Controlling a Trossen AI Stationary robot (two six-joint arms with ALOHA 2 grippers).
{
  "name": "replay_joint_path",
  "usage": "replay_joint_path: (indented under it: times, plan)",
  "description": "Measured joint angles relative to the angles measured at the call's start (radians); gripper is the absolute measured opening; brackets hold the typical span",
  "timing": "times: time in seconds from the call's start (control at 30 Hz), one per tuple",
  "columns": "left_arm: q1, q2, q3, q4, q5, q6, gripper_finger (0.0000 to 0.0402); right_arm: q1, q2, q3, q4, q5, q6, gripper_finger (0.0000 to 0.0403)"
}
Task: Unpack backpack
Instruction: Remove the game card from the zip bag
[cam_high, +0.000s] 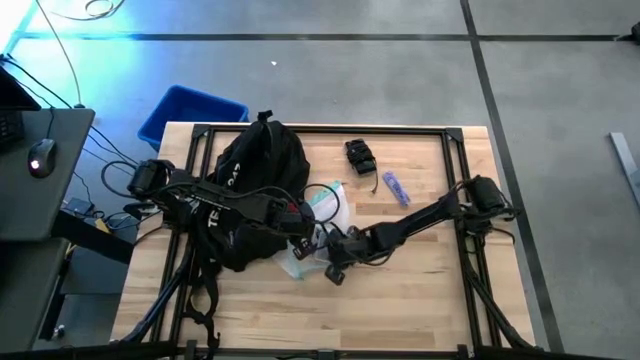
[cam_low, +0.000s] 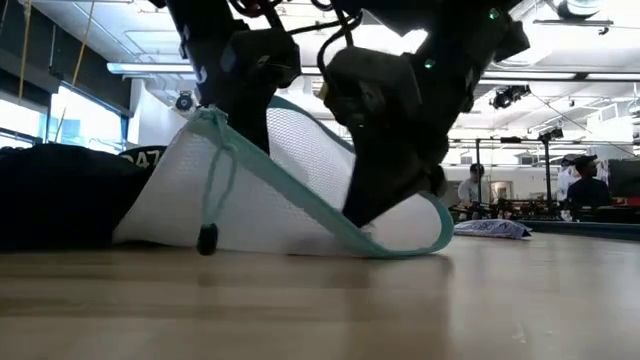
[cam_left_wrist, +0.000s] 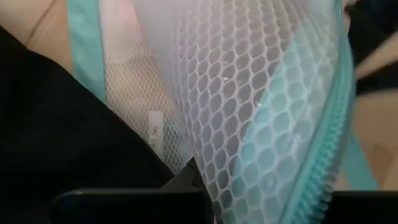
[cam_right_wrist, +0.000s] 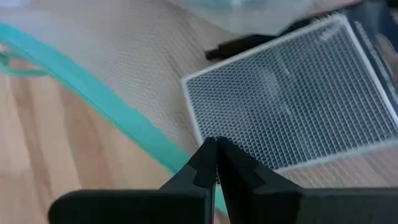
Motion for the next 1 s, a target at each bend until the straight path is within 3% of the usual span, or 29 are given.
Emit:
replay_joint_path:
  times: [0.23,0.5,0.63,0.77,1.0]
  plan:
    - [-0.046,0.000,0.000,0.000,-0.007,0.002,0.0000,-0.006,-0.101,-0.011,-0.278,0.105,0.108,0.0000]
    - [-0.061,0.000,0.000,0.022,-0.037,0.003,0.0000,0.001,-0.214,-0.009,-0.271,0.120,0.209,0.0018]
    - [-0.061,0.000,0.000,0.056,-0.047,0.003,0.0000,0.021,-0.200,-0.009,-0.121,0.107,0.218,0.0086]
    - [-0.059,0.000,0.000,0.061,-0.050,0.009,0.0000,0.049,-0.163,-0.009,0.026,0.217,0.247,0.0178]
    - [-0.059,0.000,0.000,0.054,-0.050,0.026,0.0000,0.034,-0.145,-0.009,0.074,0.238,0.204,0.0298]
